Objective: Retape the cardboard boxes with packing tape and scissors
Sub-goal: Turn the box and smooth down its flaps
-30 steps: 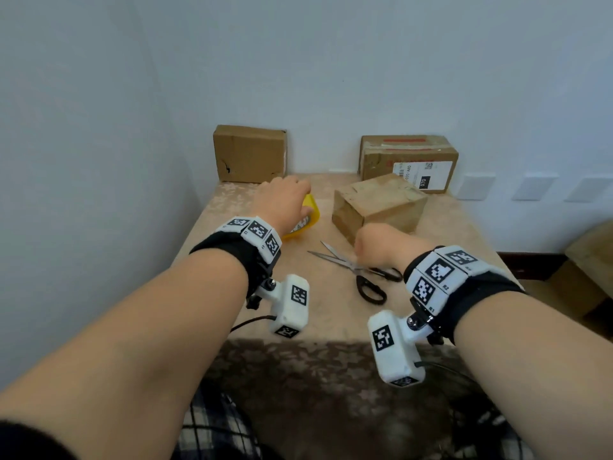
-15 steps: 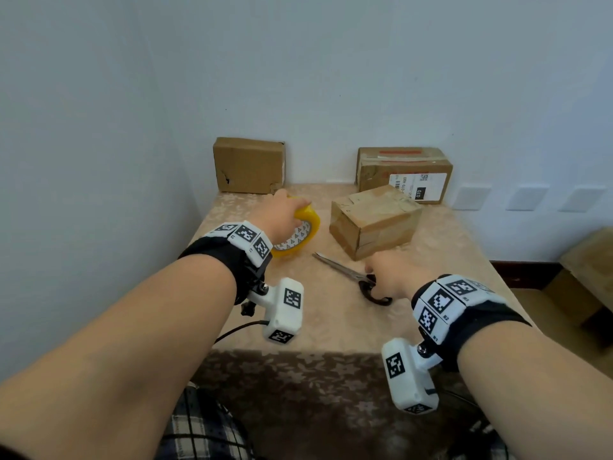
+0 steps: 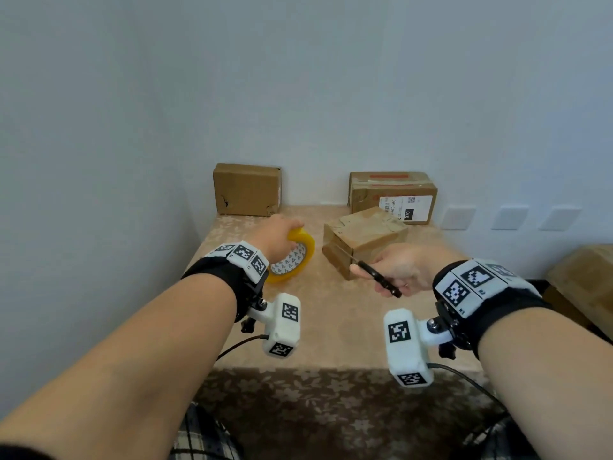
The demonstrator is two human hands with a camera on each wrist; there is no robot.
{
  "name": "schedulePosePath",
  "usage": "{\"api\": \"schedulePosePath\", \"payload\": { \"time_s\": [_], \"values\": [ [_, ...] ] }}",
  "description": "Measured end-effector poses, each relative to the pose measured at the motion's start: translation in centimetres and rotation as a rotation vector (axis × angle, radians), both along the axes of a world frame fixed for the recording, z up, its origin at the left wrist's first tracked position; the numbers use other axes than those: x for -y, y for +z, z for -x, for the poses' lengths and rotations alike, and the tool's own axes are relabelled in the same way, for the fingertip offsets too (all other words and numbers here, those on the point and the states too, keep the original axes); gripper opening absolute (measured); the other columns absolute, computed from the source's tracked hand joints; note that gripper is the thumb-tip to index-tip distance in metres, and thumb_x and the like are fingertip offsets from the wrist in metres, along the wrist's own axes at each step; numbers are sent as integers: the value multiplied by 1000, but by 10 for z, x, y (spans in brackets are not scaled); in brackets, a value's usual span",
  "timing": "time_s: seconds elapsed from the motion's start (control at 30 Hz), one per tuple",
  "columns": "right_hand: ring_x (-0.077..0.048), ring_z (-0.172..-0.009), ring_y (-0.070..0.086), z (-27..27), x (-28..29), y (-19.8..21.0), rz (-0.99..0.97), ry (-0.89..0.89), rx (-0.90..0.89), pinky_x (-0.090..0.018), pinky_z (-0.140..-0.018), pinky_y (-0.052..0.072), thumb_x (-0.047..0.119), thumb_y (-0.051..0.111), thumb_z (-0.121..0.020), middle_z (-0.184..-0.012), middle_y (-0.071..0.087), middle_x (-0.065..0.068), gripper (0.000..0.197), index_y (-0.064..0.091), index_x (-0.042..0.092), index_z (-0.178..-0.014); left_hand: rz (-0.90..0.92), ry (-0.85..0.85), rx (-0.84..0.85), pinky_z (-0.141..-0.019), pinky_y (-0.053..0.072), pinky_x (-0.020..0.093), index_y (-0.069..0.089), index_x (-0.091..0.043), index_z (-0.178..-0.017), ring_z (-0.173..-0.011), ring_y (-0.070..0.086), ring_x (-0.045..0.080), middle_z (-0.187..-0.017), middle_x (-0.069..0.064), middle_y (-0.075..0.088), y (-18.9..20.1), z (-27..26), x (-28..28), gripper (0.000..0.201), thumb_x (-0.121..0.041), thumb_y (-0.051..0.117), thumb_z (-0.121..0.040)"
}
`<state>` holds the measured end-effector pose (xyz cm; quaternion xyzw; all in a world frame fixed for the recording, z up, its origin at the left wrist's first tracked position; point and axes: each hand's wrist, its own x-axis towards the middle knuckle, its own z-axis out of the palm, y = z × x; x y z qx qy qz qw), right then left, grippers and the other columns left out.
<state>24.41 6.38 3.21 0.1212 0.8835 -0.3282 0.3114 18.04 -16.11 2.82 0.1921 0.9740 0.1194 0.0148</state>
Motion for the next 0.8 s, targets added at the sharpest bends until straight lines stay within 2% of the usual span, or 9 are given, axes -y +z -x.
{"api": "schedulePosePath", "payload": {
  "time_s": [0.1,0.2,0.27,0.33,0.47,0.53,0.6,0.7,0.8],
  "values": [
    [-8,-51,36,8,5,-10,96,-96,-40,-19,-52,25,63,61,-81,-63,54,0,52,55,12,-90,-11,18,44,-98,38,35,36,-27,-144,-124,47,29,-142,12,38,1,4,2,49,-23,51,-97],
    [-9,-59,42,17,12,-17,206,-148,-45,-20,-57,28,61,60,-82,-71,57,-2,48,53,14,-83,7,33,57,-87,39,32,41,-23,-137,-112,52,28,-133,11,43,2,12,0,43,-35,49,-96],
    [-10,-67,48,22,15,-20,268,-166,-52,-21,-60,32,57,59,-85,-79,58,-4,45,54,13,-91,-21,35,34,-81,40,30,48,-17,-125,-100,54,24,-122,9,50,3,19,-3,39,-43,45,-97],
    [-11,-69,53,26,18,-23,316,-164,-47,-21,-61,36,55,59,-86,-81,58,-3,47,53,11,-100,-55,32,5,-72,39,28,51,-13,-107,-87,53,20,-107,7,57,4,27,-8,29,-40,43,-98],
    [-13,-71,55,34,22,-28,370,-159,-32,-24,-64,40,57,61,-84,-82,58,-3,50,53,11,-103,31,15,-1,-71,41,29,51,-13,-92,-82,52,21,-98,9,62,12,40,-19,17,-29,48,-96],
    [-14,-72,54,37,23,-29,372,-149,-44,-24,-66,41,57,63,-83,-82,58,-4,49,54,12,-101,88,5,32,-74,41,31,54,-9,-95,-88,54,25,-103,11,62,17,43,-25,15,-23,50,-93],
    [-14,-68,55,40,22,-31,373,-135,-84,-24,-65,40,56,65,-82,-80,58,-5,49,55,11,-100,152,-2,84,-77,42,32,58,-4,-107,-97,56,28,-108,13,62,21,47,-30,25,-23,48,-94],
    [-13,-60,54,43,17,-36,369,-122,-150,-24,-61,38,55,68,-79,-74,59,-5,49,58,11,-98,215,8,174,-77,42,34,60,4,-111,-90,55,30,-113,22,61,23,51,-37,38,-25,40,-98],
    [-13,-56,52,45,14,-41,373,-123,-206,-25,-59,35,56,69,-79,-67,61,-4,50,63,10,-99,237,35,230,-80,46,37,59,7,-113,-94,59,33,-114,24,60,18,57,-40,41,-28,43,-97]
  ]
}}
